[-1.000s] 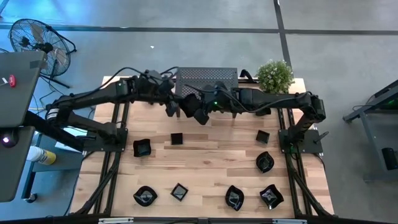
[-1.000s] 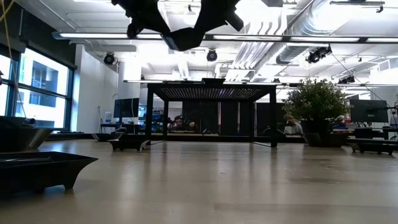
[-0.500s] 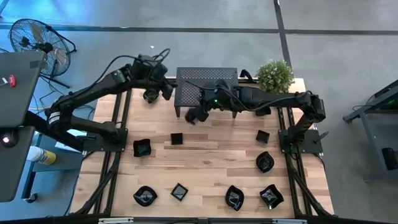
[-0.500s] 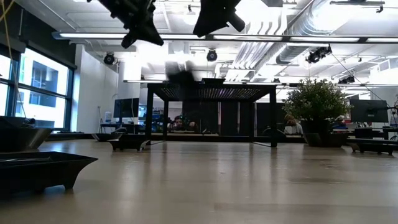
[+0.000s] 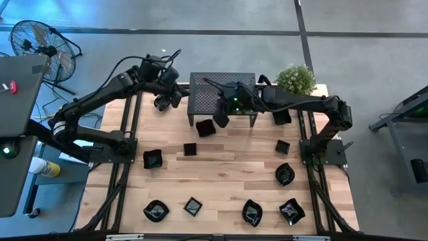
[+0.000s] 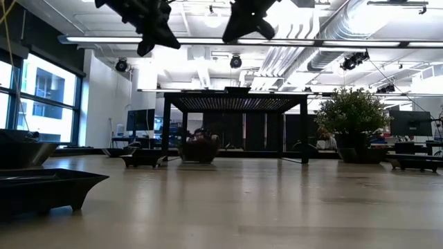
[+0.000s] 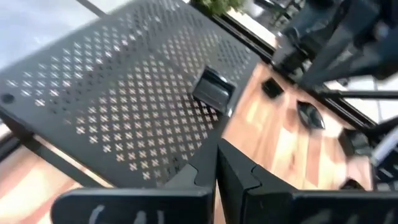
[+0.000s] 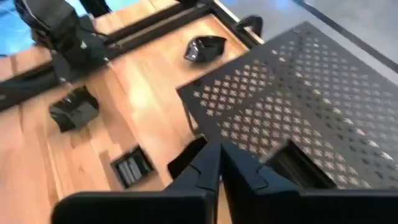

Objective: Pick & Place Mini shaped plates
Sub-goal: Put the black distorted square plate on the shelf

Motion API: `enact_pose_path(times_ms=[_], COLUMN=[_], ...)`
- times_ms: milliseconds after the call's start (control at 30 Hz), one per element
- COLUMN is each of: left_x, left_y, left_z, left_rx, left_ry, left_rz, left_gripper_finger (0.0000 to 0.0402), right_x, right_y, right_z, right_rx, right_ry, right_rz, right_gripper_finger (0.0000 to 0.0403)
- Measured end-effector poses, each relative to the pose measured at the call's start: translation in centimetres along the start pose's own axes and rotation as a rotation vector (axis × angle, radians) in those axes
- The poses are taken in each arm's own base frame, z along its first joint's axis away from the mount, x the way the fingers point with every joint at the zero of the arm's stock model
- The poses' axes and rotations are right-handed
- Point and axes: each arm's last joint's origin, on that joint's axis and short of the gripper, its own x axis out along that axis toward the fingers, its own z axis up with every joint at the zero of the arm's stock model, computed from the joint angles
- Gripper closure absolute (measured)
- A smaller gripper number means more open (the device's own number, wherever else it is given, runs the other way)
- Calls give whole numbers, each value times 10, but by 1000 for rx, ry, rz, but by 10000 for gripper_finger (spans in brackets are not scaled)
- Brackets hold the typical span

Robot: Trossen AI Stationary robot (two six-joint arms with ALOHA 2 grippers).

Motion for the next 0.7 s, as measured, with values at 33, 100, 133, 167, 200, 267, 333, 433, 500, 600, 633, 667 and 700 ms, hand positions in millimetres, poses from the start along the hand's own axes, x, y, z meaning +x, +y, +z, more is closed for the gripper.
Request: enact_pose_path(times_ms=[33,100,133,167,200,267,333,433,500,600,633,667,700], left_x=[0,-4,-6,-9,-10,-13,-19,-29,-36,-45,-48,-50,-53], left_y=[0,-1,-2,-2,-2,0,1,2,4,7,8,9,9], left_z=[-1,-5,-7,-10,-16,-29,-46,-74,-93,-118,-124,-130,-135], left_rx=[10,35,43,47,43,21,-11,-50,-68,-106,-117,-124,-132], left_ry=[10,29,28,24,24,19,2,-68,-120,-206,-237,-261,-279], left_rz=[-8,-19,-23,-34,-40,-40,-47,-75,-89,-77,-70,-59,-51], left_gripper_finger=[400,401,401,401,401,401,401,401,401,401,401,401,401], right_x=[-4,-10,-12,-12,-12,-7,-6,-7,-2,15,21,28,35], right_y=[1,3,5,8,11,17,23,33,40,48,48,47,45], right_z=[0,-5,-10,-15,-22,-43,-63,-92,-114,-145,-153,-160,-165], right_rx=[2,10,16,22,32,62,111,206,297,415,451,481,507], right_ry=[-5,3,13,17,20,52,76,72,69,30,4,-19,-45], right_rz=[-8,-21,-16,-7,5,41,86,137,149,160,161,155,150], right_gripper_finger=[397,395,398,400,401,399,400,401,400,401,401,400,397])
